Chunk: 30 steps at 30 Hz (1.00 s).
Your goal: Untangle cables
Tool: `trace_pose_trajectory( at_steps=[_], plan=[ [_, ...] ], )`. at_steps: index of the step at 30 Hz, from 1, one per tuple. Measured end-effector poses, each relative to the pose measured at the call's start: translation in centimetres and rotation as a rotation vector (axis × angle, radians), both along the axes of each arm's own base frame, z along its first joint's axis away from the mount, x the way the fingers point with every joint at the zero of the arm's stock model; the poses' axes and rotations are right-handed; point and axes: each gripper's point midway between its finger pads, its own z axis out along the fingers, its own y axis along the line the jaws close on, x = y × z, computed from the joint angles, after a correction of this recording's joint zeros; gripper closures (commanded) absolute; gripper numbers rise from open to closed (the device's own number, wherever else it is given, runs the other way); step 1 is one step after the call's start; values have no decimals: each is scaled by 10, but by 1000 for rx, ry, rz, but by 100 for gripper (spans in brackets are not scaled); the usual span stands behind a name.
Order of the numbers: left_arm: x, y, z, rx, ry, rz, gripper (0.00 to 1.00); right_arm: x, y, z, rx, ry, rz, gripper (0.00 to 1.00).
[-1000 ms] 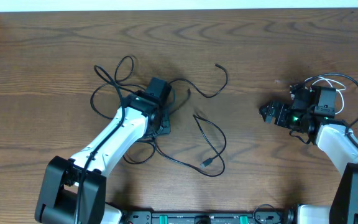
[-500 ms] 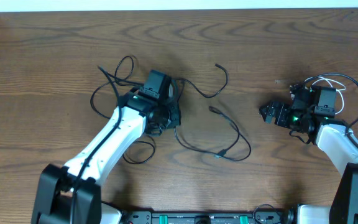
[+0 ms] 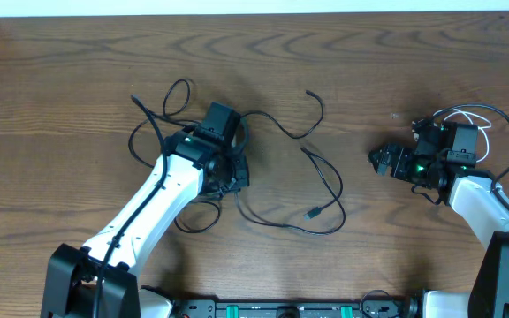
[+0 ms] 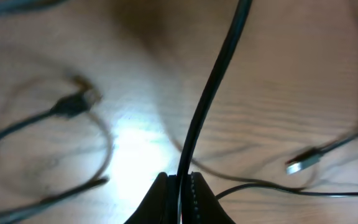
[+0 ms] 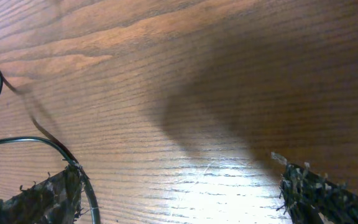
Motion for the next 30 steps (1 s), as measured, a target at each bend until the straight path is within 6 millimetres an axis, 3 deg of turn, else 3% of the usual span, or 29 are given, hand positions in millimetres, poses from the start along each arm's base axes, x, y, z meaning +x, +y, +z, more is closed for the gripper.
trace_pose_trajectory(
  at_steps=[1,2,4,6,7,9,16,21,30],
  plan=[
    [-4,5,-2,24,16,14,92,0,0,0,0,0,0,1],
    [-6,11,-4,53,26,33,85,0,0,0,0,0,0,1],
    [-7,21,-7,108,24,55,57,0,0,0,0,0,0,1],
    [-5,28,-8,145,12,82,41,0,0,0,0,0,0,1],
    [-3,30,-8,155,3,91,38,0,0,0,0,0,0,1],
    [3,32,-7,166,-23,104,37,0,0,0,0,0,0,1],
    [52,43,4,196,-225,185,40,0,0,0,0,0,0,1],
    [67,52,3,242,-281,218,43,0,0,0,0,0,0,1],
    [65,59,-43,337,-177,206,44,0,0,0,0,0,0,1]
  ],
)
